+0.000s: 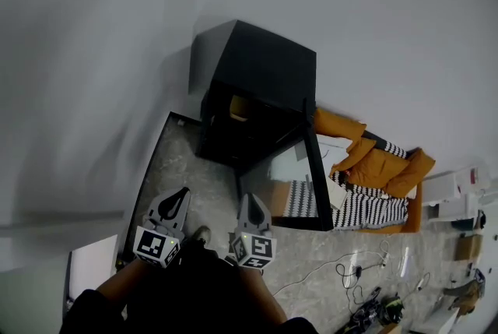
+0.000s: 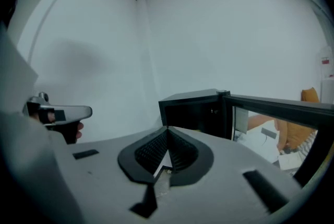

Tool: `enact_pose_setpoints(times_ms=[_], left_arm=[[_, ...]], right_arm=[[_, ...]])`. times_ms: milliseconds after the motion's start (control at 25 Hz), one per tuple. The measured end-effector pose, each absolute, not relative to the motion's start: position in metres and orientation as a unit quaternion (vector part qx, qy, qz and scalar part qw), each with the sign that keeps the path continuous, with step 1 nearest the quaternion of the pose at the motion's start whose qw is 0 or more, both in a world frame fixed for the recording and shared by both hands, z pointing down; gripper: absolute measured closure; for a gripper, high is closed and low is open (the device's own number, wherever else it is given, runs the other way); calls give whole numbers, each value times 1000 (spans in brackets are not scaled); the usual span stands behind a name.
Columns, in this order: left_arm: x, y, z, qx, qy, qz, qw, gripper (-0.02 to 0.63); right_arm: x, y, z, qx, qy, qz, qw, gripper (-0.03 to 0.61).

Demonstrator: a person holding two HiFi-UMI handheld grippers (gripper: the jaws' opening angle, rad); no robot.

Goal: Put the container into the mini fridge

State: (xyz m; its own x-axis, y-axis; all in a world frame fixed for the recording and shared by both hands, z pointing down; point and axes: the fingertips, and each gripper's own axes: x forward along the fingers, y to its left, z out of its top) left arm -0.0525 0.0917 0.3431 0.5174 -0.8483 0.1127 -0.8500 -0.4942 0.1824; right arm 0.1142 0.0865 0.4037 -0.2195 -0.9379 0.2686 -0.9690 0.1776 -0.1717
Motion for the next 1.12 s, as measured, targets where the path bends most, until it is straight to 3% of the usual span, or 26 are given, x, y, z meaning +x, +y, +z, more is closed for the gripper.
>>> enact_pose_setpoints(times_ms=[1120], left_arm=[[-58, 98, 352, 876, -474, 3, 93, 607]], right_arm=[[72, 119, 400, 594, -786, 170, 37, 577]])
